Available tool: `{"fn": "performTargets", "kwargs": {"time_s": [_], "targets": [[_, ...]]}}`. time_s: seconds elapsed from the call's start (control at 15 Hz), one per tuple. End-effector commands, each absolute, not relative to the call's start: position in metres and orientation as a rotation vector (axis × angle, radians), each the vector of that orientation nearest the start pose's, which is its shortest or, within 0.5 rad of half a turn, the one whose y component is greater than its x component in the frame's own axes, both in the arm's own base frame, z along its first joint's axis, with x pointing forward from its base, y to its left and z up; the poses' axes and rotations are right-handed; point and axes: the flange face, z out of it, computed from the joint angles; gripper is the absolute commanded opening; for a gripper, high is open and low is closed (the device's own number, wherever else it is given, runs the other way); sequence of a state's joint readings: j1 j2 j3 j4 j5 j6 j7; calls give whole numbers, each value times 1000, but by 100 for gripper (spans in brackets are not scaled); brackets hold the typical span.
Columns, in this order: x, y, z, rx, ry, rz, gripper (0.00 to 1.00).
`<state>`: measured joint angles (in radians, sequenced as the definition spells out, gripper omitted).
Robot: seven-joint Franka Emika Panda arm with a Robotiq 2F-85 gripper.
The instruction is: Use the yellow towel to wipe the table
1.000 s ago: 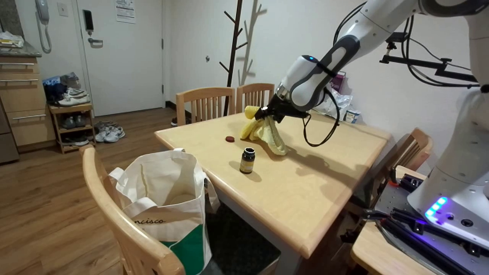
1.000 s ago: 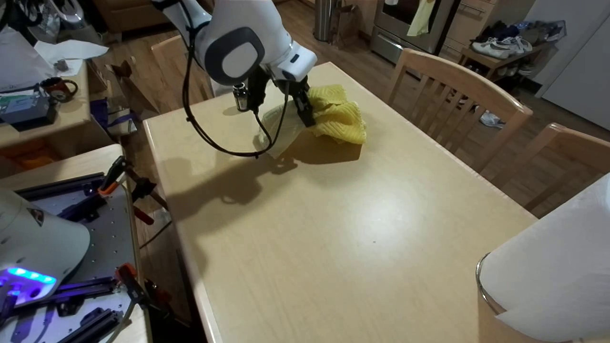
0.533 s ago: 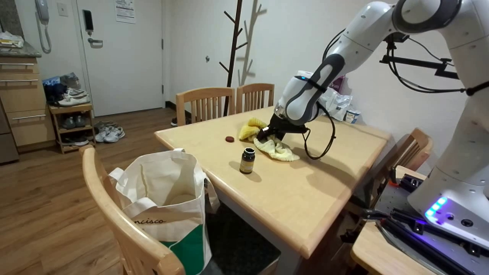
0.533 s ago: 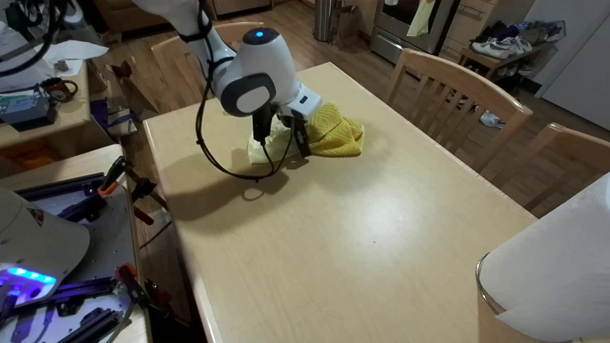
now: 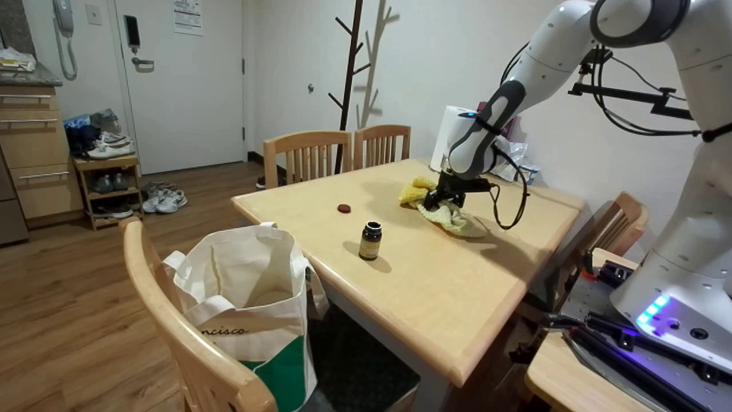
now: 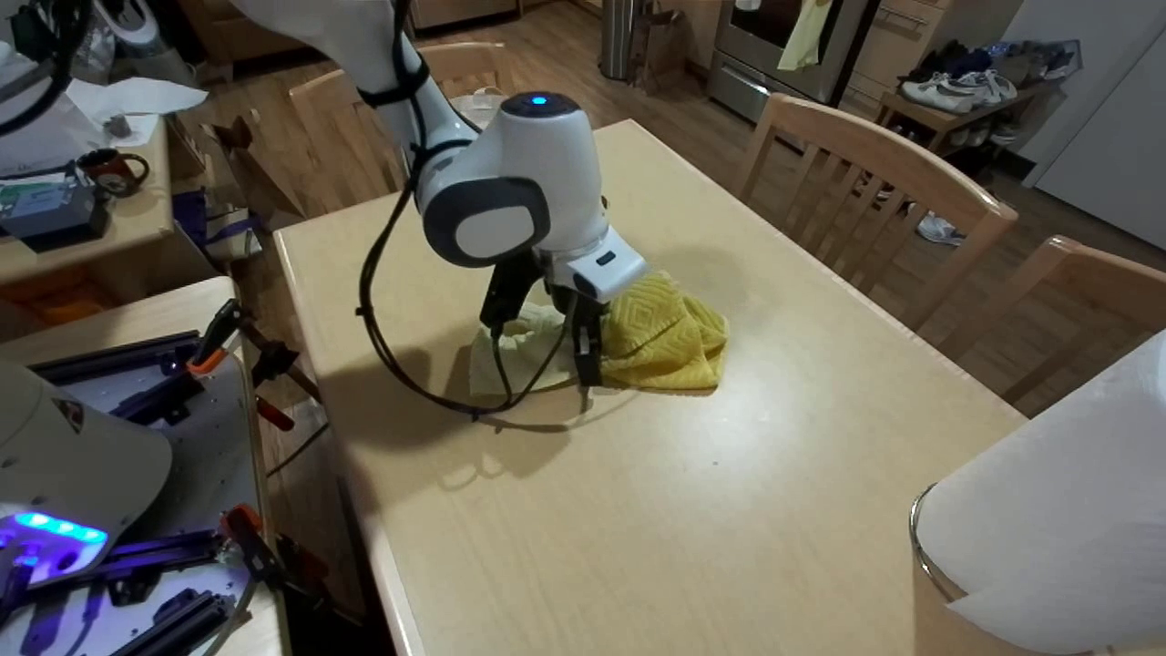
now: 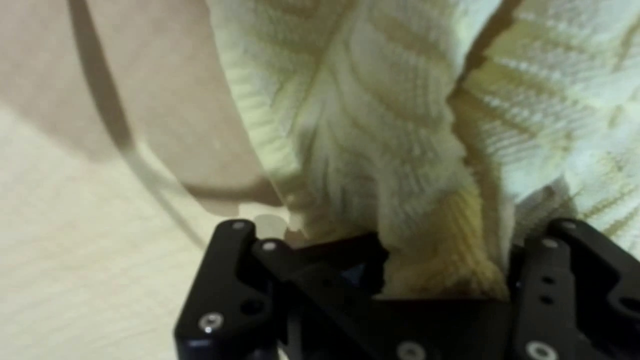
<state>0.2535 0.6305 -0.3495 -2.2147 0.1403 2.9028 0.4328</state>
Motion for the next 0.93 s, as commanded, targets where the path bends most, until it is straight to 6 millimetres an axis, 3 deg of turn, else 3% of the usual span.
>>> {"fn": "performTargets", "kwargs": {"time_s": [0.0, 0.47, 0.6, 0.87], "targets": [[497, -105, 114, -3121, 1212, -62, 1], [456, -165, 112, -2983, 1701, 114, 1], [462, -164, 123, -2941, 1715, 93, 1], [493, -131, 158, -2937, 1550, -71, 1]]}}
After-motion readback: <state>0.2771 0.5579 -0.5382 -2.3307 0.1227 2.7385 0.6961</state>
